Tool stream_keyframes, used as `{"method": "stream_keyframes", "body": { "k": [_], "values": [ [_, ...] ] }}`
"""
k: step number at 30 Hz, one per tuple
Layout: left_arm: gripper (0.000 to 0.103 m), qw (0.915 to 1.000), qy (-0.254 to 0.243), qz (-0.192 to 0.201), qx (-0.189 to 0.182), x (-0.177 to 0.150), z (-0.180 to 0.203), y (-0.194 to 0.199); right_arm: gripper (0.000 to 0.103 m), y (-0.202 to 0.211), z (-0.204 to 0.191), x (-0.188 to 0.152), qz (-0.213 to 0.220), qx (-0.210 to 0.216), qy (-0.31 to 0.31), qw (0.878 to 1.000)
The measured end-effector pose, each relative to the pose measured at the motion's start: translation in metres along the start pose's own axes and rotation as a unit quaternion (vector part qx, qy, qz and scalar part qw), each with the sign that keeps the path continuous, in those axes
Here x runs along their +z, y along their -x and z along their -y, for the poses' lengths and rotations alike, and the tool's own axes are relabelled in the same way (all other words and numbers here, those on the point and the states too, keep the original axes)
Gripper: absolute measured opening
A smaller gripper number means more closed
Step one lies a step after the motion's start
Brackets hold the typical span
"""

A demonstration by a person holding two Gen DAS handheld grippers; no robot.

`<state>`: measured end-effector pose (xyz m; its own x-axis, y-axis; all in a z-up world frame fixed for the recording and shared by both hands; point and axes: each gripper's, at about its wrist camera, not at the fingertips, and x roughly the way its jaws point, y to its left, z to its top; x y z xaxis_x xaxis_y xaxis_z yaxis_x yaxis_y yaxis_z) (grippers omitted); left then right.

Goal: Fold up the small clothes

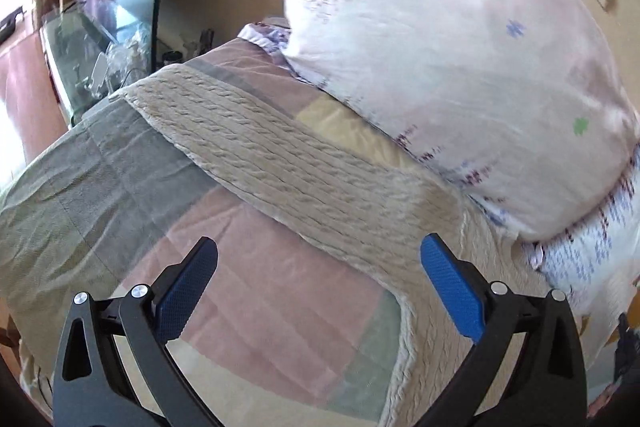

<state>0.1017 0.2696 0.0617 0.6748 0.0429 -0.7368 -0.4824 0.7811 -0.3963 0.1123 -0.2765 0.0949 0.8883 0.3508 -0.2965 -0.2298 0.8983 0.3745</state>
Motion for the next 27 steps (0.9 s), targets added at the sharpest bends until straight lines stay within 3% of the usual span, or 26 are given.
{"method": "stream_keyframes", "body": {
  "k": [1,2,4,7,11,17,20,21,22,23,25,27],
  "values": [
    [0.102,0.9999,0.013,-0.001,-0.001,0.006,-0.009,-0.004,0.017,-0.018,-0.029,-0.020,-0.036,0.023,0.017,0.999],
    [0.101,0.9997,0.025,-0.003,-0.001,0.013,-0.019,-0.008,0.033,-0.043,-0.062,-0.048,-0.100,0.051,0.033,0.993],
    [0.093,0.9989,0.045,-0.007,0.007,0.028,-0.040,-0.019,0.045,-0.076,-0.106,-0.101,-0.203,0.097,0.046,0.973],
    [0.084,0.9964,0.084,-0.014,0.006,0.048,-0.072,-0.033,0.050,-0.083,-0.125,-0.128,-0.244,0.105,0.050,0.963],
    [0.078,0.9871,0.160,-0.012,0.000,0.071,-0.116,-0.051,0.063,-0.082,-0.118,-0.121,-0.243,0.056,0.044,0.967],
    [0.071,0.9640,0.263,0.015,-0.034,0.094,-0.157,-0.065,0.067,-0.070,-0.093,-0.116,-0.239,0.004,0.019,0.971],
    [0.053,0.9559,0.291,0.019,-0.032,0.105,-0.168,-0.073,0.068,-0.064,-0.094,-0.121,-0.242,0.002,0.033,0.970],
    [0.037,0.9545,0.296,0.019,-0.028,0.109,-0.171,-0.076,0.068,-0.064,-0.096,-0.124,-0.243,0.002,0.040,0.969],
    [0.021,0.9553,0.295,0.016,-0.018,0.112,-0.172,-0.079,0.069,-0.062,-0.096,-0.124,-0.245,0.003,0.046,0.969],
    [0.011,0.9590,0.283,0.010,0.000,0.116,-0.169,-0.081,0.069,-0.060,-0.095,-0.126,-0.246,0.004,0.054,0.968],
    [0.008,0.9743,0.223,0.008,0.034,0.127,-0.144,-0.078,0.069,-0.057,-0.091,-0.126,-0.248,0.005,0.061,0.967],
    [0.007,0.9910,0.127,0.028,0.031,0.135,-0.096,-0.062,0.069,-0.057,-0.084,-0.126,-0.249,0.004,0.059,0.967]
  ]
}}
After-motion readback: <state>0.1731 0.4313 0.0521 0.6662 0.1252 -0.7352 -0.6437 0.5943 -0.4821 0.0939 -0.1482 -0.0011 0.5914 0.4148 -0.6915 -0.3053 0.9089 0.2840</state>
